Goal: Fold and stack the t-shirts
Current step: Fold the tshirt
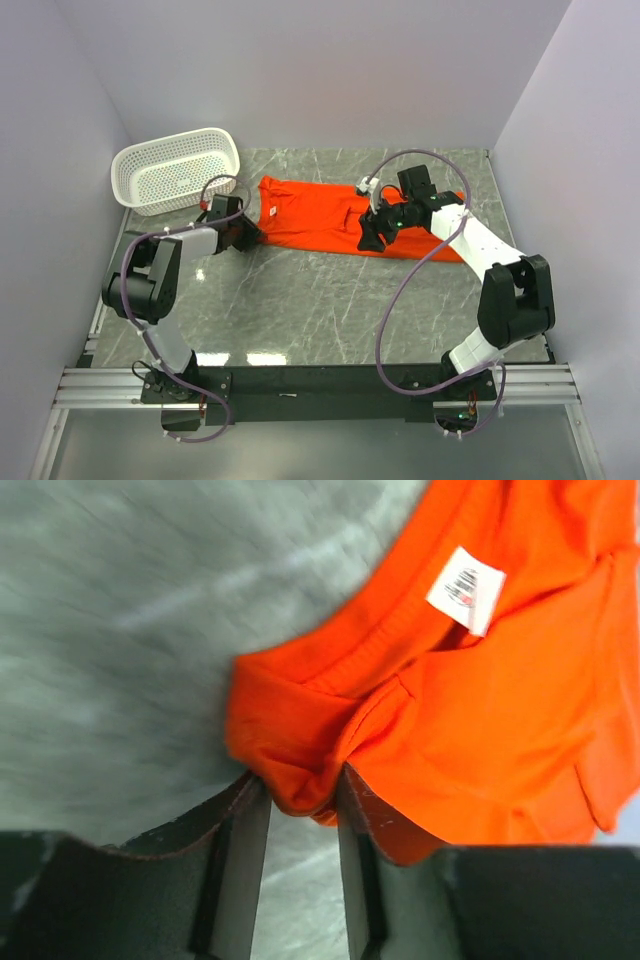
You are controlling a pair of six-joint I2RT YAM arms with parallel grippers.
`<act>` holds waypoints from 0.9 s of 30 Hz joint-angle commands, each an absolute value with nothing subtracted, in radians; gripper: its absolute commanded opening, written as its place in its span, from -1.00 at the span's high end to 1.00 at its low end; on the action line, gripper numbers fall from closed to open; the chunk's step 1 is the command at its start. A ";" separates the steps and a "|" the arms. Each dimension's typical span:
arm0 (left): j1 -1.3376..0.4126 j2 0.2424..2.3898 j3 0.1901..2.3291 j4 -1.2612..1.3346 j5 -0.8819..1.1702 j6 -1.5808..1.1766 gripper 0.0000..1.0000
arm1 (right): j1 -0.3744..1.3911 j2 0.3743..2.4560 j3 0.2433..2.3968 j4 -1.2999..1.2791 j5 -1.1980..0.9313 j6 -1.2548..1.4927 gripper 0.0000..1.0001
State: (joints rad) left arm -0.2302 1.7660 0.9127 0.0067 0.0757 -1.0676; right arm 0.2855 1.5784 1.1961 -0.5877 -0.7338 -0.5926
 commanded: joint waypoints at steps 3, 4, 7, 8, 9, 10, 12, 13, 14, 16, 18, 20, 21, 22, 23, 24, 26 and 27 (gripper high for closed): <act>-0.184 1.784 0.985 -0.095 0.011 -0.948 0.27 | 0.271 1.551 1.201 -0.568 -0.767 -0.581 -0.20; -0.172 1.802 0.995 -0.095 0.029 -0.930 0.26 | 0.268 1.555 1.204 -0.572 -0.756 -0.587 -0.20; -0.158 1.833 1.045 -0.106 0.086 -0.879 0.26 | 0.270 1.562 1.206 -0.597 -0.720 -0.626 -0.20; -0.156 1.836 1.060 -0.107 0.093 -0.865 0.26 | 0.270 1.562 1.204 -0.606 -0.707 -0.644 -0.20; -0.155 1.836 1.063 -0.106 0.095 -0.845 0.26 | 0.270 1.563 1.206 -0.630 -0.698 -0.664 -0.20; -0.150 1.832 1.066 -0.104 0.100 -0.836 0.26 | 0.270 1.560 1.204 -0.646 -0.686 -0.714 -0.20; -0.144 1.824 1.069 -0.091 0.106 -0.819 0.25 | 0.270 1.548 1.190 -0.678 -0.655 -0.771 -0.18; -0.137 1.807 1.065 -0.080 0.116 -0.815 0.24 | 0.270 1.539 1.180 -0.683 -0.643 -0.822 -0.18; -0.133 1.798 1.054 -0.069 0.121 -0.812 0.22 | 0.270 1.529 1.164 -0.689 -0.621 -0.853 -0.18; -0.129 1.769 1.049 -0.045 0.126 -0.799 0.10 | 0.270 1.502 1.120 -0.719 -0.612 -0.966 -0.18; -0.127 1.750 1.057 -0.038 0.132 -0.776 0.00 | 0.270 1.468 1.059 -0.726 -0.589 -1.038 -0.18; -0.127 1.703 1.045 -0.029 0.140 -0.761 -0.10 | 0.270 1.447 1.014 -0.709 -0.566 -1.127 -0.19; -0.127 1.681 1.037 -0.020 0.144 -0.758 -0.18 | 0.270 1.437 0.981 -0.671 -0.528 -1.140 -0.19; -0.127 1.625 1.025 -0.006 0.144 -0.756 -0.20 | 0.270 1.437 0.970 -0.655 -0.509 -1.155 -0.19; -0.127 1.593 1.002 -0.006 0.144 -0.755 -0.24 | 0.271 1.442 0.962 -0.643 -0.491 -1.155 -0.20; -0.127 1.557 0.988 -0.006 0.146 -0.749 -0.29 | 0.270 1.459 0.960 -0.618 -0.468 -1.151 -0.20; -0.126 1.444 0.953 -0.015 0.124 -0.739 -0.34 | 0.271 1.474 0.953 -0.585 -0.404 -1.135 -0.20; -0.126 1.402 0.940 -0.027 0.085 -0.726 -0.39 | 0.272 1.483 0.940 -0.543 -0.384 -1.132 -0.20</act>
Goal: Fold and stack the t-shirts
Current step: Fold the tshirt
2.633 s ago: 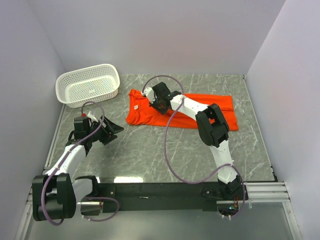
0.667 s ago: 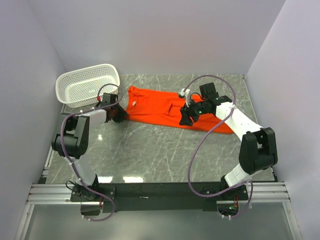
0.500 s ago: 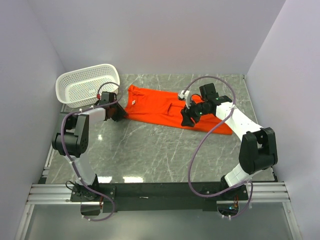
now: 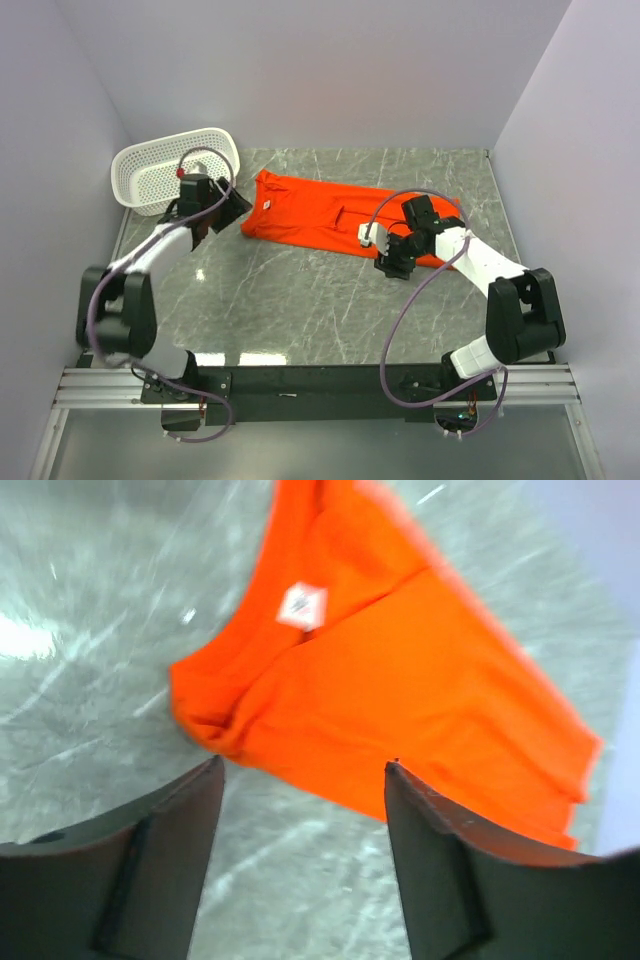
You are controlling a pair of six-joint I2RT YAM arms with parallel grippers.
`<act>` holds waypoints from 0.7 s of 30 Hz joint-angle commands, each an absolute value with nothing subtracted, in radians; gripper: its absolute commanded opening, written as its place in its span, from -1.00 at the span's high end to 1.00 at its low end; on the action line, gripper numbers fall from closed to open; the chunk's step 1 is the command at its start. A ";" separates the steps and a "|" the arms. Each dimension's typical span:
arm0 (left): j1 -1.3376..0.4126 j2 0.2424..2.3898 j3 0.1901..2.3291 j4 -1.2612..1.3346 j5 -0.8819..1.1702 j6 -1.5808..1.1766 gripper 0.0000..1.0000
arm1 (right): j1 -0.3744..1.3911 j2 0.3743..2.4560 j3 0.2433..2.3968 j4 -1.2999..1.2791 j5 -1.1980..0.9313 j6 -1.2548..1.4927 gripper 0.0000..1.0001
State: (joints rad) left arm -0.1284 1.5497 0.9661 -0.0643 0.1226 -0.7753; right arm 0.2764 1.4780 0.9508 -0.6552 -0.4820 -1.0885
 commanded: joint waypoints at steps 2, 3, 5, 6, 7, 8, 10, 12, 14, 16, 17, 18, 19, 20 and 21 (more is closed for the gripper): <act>-0.117 1.277 0.892 -0.070 0.045 -0.718 -0.46 | 0.270 1.493 0.924 -0.500 -0.307 -1.121 -0.20; -0.107 1.235 0.868 -0.078 0.038 -0.721 -0.52 | 0.270 1.506 0.911 -0.471 -0.283 -1.120 -0.20; -0.069 1.120 0.792 -0.087 0.073 -0.739 -0.55 | 0.268 1.523 0.899 -0.446 -0.206 -1.117 -0.20; -0.057 1.088 0.764 -0.089 0.098 -0.747 -0.55 | 0.264 1.534 0.887 -0.430 -0.189 -1.115 -0.20; -0.042 1.034 0.720 -0.094 0.132 -0.752 -0.55 | 0.262 1.537 0.881 -0.422 -0.178 -1.120 -0.20; -0.037 1.011 0.700 -0.110 0.144 -0.765 -0.55 | 0.261 1.539 0.874 -0.414 -0.152 -1.120 -0.20; -0.034 0.954 0.643 -0.115 0.173 -0.778 -0.54 | 0.261 1.545 0.854 -0.391 -0.132 -1.121 -0.19; -0.034 0.910 0.614 -0.117 0.187 -0.801 -0.55 | 0.261 1.555 0.848 -0.379 -0.106 -1.115 -0.18; -0.034 0.890 0.578 -0.109 0.216 -0.824 -0.54 | 0.261 1.572 0.850 -0.364 -0.088 -1.112 -0.11; -0.034 0.870 0.552 -0.098 0.248 -0.845 -0.54 | 0.261 1.588 0.851 -0.356 -0.074 -1.103 0.02; -0.034 0.865 0.548 -0.095 0.258 -0.850 -0.53 | 0.261 1.601 0.859 -0.356 -0.071 -1.100 0.08; -0.034 0.867 0.543 -0.095 0.262 -0.853 -0.54 | 0.261 1.608 0.859 -0.354 -0.066 -1.095 0.13; -0.034 0.867 0.535 -0.094 0.268 -0.856 -0.54 | 0.259 1.612 0.861 -0.351 -0.063 -1.091 0.22; -0.034 0.870 0.531 -0.095 0.281 -0.864 -0.53 | 0.261 1.617 0.856 -0.341 -0.060 -1.091 0.26; -0.034 0.870 0.528 -0.092 0.287 -0.865 -0.52 | 0.261 1.617 0.853 -0.336 -0.055 -1.089 0.28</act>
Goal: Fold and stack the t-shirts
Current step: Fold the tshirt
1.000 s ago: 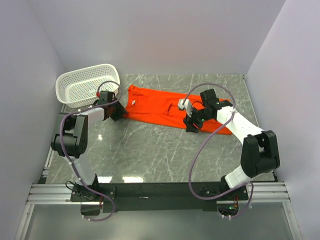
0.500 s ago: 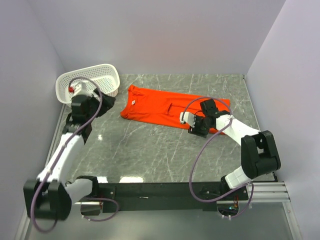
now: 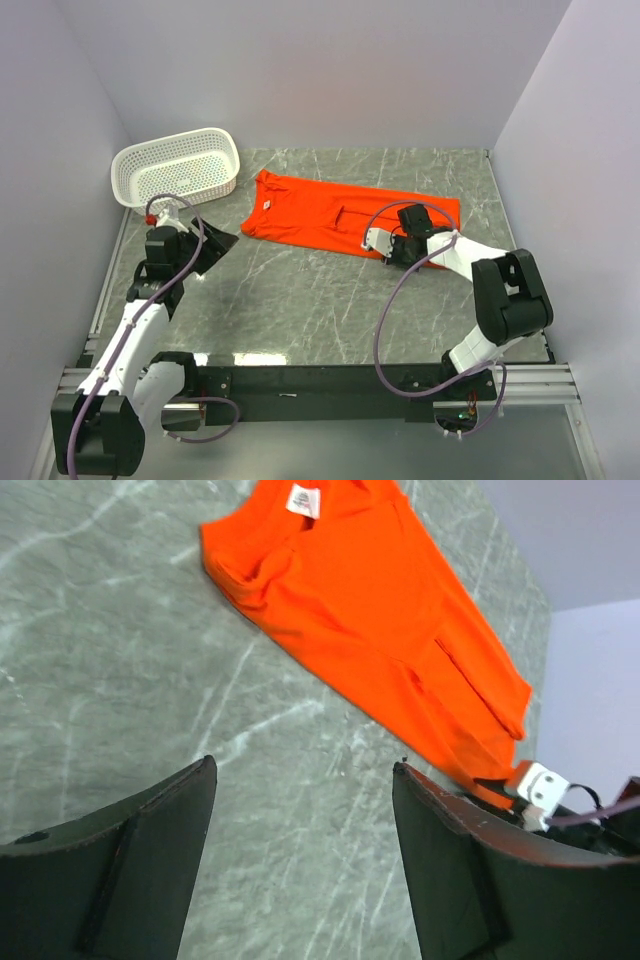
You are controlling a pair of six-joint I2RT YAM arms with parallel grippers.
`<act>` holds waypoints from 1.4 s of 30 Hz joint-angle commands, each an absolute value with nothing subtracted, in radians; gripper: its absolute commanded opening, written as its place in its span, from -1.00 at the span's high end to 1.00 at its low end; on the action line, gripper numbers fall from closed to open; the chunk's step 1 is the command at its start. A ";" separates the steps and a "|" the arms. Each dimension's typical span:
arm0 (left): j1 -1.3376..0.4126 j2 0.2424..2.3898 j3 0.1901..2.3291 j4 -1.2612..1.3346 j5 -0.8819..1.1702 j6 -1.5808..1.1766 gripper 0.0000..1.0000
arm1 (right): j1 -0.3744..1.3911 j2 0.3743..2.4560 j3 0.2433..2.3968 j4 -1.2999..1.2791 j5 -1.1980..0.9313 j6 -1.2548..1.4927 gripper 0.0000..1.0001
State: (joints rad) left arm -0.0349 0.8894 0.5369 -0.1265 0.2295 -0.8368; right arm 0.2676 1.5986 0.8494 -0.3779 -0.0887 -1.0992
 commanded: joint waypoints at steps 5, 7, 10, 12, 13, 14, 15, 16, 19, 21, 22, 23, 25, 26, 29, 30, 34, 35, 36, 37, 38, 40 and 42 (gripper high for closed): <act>-0.034 0.856 0.491 -0.069 0.316 -0.891 -0.52 | 0.261 1.643 0.864 -0.325 -0.041 -1.069 0.52; -0.034 0.851 0.482 -0.072 0.322 -0.894 -0.52 | 0.261 1.644 0.873 -0.345 -0.054 -1.068 0.83; -0.034 0.845 0.463 -0.064 0.336 -0.907 -0.52 | 0.259 1.612 0.847 -0.406 -0.098 -1.091 1.00; -0.035 0.850 0.445 -0.046 0.357 -0.917 -0.52 | 0.262 1.550 0.827 -0.465 -0.141 -1.123 1.00; -0.035 0.856 0.437 -0.038 0.363 -0.931 -0.52 | 0.264 1.530 0.813 -0.495 -0.159 -1.134 1.00; -0.035 0.876 0.433 -0.023 0.371 -0.936 -0.50 | 0.267 1.493 0.807 -0.556 -0.185 -1.150 1.00; -0.035 0.891 0.423 -0.015 0.379 -0.942 -0.50 | 0.270 1.473 0.802 -0.590 -0.199 -1.160 1.00; -0.035 0.905 0.419 -0.008 0.400 -0.952 -0.49 | 0.284 1.436 0.787 -0.622 -0.209 -1.172 1.00; -0.044 0.956 0.397 0.073 0.420 -0.983 -0.47 | 0.345 1.343 0.730 -0.698 -0.236 -1.198 1.00; -0.061 0.988 0.396 0.109 0.420 -0.994 -0.47 | 0.388 1.299 0.703 -0.733 -0.253 -1.198 1.00; -0.069 1.000 0.399 0.118 0.416 -1.000 -0.47 | 0.426 1.267 0.690 -0.748 -0.267 -1.195 1.00; -0.084 1.024 0.402 0.124 0.407 -1.003 -0.47 | 0.448 1.255 0.683 -0.776 -0.279 -1.184 1.00; -0.100 1.052 0.410 0.149 0.403 -1.014 -0.47 | 0.477 1.226 0.680 -0.788 -0.299 -1.167 0.75; -0.106 1.074 0.413 0.155 0.402 -1.014 -0.46 | 0.485 1.220 0.687 -0.792 -0.304 -1.145 0.54; -0.126 1.094 0.425 0.156 0.388 -1.014 -0.46 | 0.451 1.223 0.782 -0.760 -0.325 -1.053 0.13; -0.132 1.095 0.425 0.158 0.385 -1.014 -0.46 | 0.430 1.232 0.820 -0.749 -0.339 -1.022 0.07; -0.140 1.103 0.428 0.161 0.377 -1.015 -0.46 | 0.324 1.427 1.108 -0.655 -0.452 -0.800 -0.07; -0.143 1.109 0.431 0.161 0.377 -1.019 -0.46 | 0.304 1.486 1.170 -0.635 -0.521 -0.687 -0.07; -0.146 1.111 0.433 0.160 0.376 -1.019 -0.46 | 0.282 1.555 1.237 -0.629 -0.550 -0.610 -0.08; -0.147 1.111 0.434 0.158 0.374 -1.019 -0.46 | 0.273 1.707 1.393 -0.641 -0.584 -0.551 -0.08; -0.149 1.108 0.434 0.153 0.371 -1.019 -0.46 | 0.272 1.789 1.478 -0.675 -0.618 -0.423 -0.09; -0.153 1.100 0.437 0.140 0.365 -1.019 -0.46 | 0.268 2.013 1.727 -0.701 -0.624 -0.284 -0.16; -0.156 1.082 0.434 0.129 0.361 -1.019 -0.46 | 0.268 2.132 1.875 -0.730 -0.586 -0.126 -0.25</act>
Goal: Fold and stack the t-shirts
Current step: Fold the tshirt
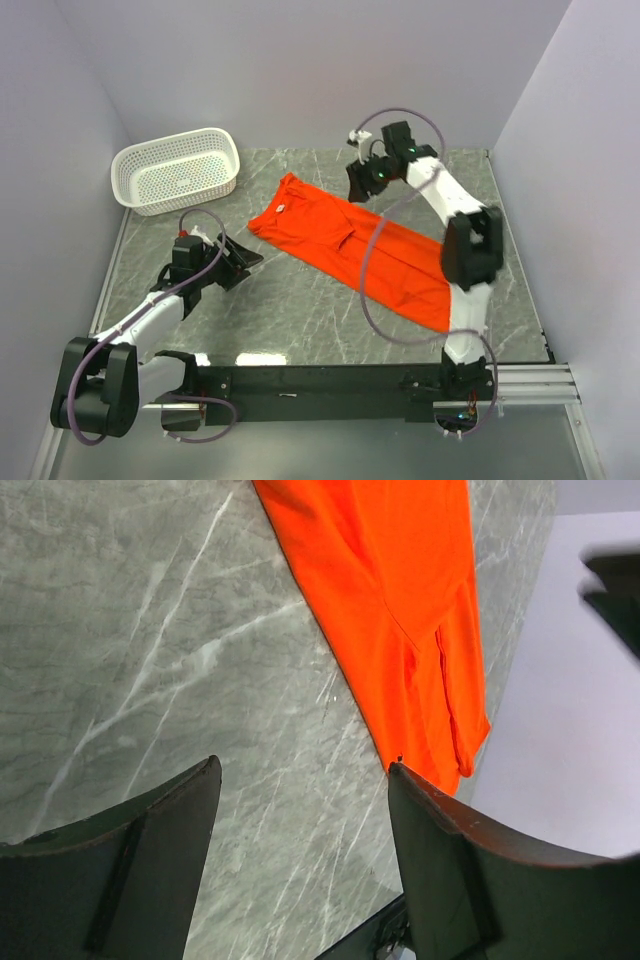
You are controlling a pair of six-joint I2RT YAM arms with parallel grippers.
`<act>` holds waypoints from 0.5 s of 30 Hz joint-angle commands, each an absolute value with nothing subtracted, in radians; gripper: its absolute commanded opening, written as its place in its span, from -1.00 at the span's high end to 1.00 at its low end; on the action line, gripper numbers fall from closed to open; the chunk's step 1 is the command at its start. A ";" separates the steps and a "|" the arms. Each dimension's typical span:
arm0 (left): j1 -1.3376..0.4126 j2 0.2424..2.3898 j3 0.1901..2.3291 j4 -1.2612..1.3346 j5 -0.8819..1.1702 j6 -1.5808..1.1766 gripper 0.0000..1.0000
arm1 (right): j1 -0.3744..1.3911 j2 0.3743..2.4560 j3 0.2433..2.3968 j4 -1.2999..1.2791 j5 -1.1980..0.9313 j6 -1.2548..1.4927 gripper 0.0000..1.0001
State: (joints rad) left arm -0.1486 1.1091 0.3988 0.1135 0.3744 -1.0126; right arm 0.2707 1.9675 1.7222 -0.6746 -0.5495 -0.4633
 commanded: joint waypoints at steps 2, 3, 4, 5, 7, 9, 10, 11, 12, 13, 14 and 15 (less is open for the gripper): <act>-0.156 1.072 0.430 0.126 0.357 -1.019 -0.46 | 0.265 2.256 2.043 -0.736 -0.572 -0.024 -0.29; -0.156 1.074 0.425 0.127 0.357 -1.019 -0.46 | 0.262 2.288 2.083 -0.726 -0.562 -0.002 -0.30; -0.156 1.074 0.423 0.130 0.359 -1.019 -0.46 | 0.259 2.334 2.133 -0.715 -0.551 0.041 -0.31; -0.156 1.080 0.419 0.136 0.367 -1.020 -0.46 | 0.256 2.354 2.150 -0.698 -0.548 0.073 -0.31; -0.158 1.086 0.407 0.156 0.371 -1.026 -0.46 | 0.256 2.405 2.193 -0.698 -0.534 0.084 -0.32; -0.158 1.098 0.397 0.164 0.380 -1.029 -0.46 | 0.256 2.428 2.201 -0.696 -0.528 0.094 -0.32; -0.158 1.101 0.393 0.173 0.385 -1.034 -0.46 | 0.258 2.445 2.200 -0.698 -0.525 0.098 -0.32; -0.160 1.101 0.387 0.176 0.385 -1.035 -0.45 | 0.256 2.456 2.200 -0.710 -0.532 0.100 -0.32; -0.160 1.101 0.384 0.179 0.388 -1.037 -0.46 | 0.258 2.465 2.201 -0.718 -0.538 0.098 -0.32; -0.160 1.101 0.380 0.181 0.387 -1.038 -0.46 | 0.256 2.483 2.201 -0.727 -0.555 0.098 -0.31; -0.161 1.100 0.379 0.181 0.387 -1.040 -0.46 | 0.256 2.490 2.204 -0.744 -0.561 0.095 -0.30; -0.161 1.097 0.379 0.181 0.388 -1.040 -0.46 | 0.256 2.497 2.203 -0.749 -0.568 0.092 -0.29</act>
State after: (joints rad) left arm -0.1555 1.0977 0.3889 0.1314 0.3702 -1.0267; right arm 0.2619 2.4714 2.1563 -0.7193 -0.5400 0.0601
